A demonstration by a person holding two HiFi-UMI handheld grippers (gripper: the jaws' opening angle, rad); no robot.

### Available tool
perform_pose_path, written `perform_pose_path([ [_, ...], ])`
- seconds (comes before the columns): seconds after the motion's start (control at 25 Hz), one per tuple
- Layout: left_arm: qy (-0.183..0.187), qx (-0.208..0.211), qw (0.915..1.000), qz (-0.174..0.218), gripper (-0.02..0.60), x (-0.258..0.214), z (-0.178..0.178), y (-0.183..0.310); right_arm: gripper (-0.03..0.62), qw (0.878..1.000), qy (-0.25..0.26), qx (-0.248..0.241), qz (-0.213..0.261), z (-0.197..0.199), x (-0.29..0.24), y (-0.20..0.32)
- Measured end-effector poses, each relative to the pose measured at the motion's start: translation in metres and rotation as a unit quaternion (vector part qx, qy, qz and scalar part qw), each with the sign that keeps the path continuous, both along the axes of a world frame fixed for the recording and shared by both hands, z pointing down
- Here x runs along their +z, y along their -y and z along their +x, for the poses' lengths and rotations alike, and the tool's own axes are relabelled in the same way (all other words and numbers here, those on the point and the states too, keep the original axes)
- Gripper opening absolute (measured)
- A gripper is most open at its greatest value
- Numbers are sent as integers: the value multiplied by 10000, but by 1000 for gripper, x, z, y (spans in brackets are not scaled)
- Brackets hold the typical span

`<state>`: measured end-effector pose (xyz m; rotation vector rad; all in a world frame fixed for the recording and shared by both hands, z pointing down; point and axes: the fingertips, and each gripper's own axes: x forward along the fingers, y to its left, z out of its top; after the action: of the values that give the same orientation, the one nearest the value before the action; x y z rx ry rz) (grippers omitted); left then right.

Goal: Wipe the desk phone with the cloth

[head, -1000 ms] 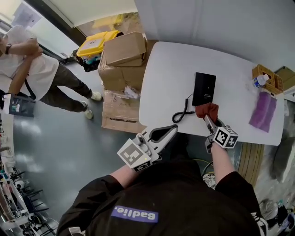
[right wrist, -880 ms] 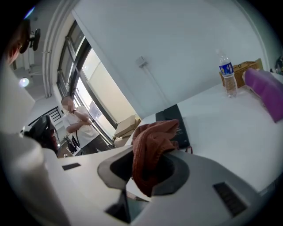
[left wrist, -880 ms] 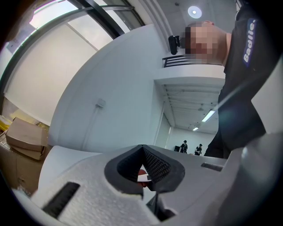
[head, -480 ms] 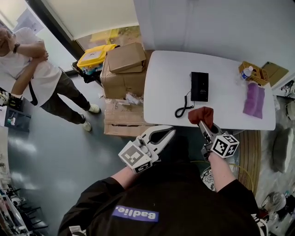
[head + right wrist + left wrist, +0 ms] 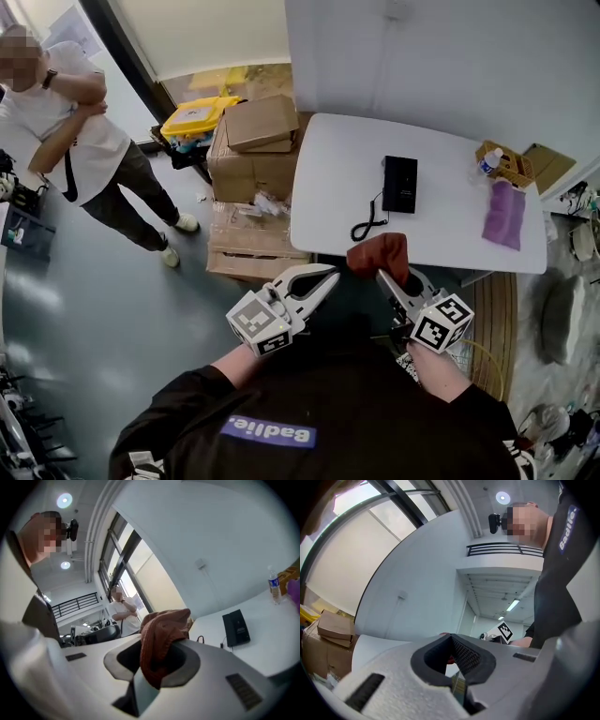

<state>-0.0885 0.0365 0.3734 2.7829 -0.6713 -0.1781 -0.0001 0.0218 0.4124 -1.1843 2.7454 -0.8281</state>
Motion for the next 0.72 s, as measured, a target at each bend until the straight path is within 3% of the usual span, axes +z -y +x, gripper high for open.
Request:
perform_pose_path([
  [0.36,-4,-88,9999,72,6,-11,17,2,94,9975,-36,-477,526,-11,-34,-8],
  [0.72,-10,-60,9999,94,6,-12,34,4,94,9964,-105,-513,660,0,-40,-10],
])
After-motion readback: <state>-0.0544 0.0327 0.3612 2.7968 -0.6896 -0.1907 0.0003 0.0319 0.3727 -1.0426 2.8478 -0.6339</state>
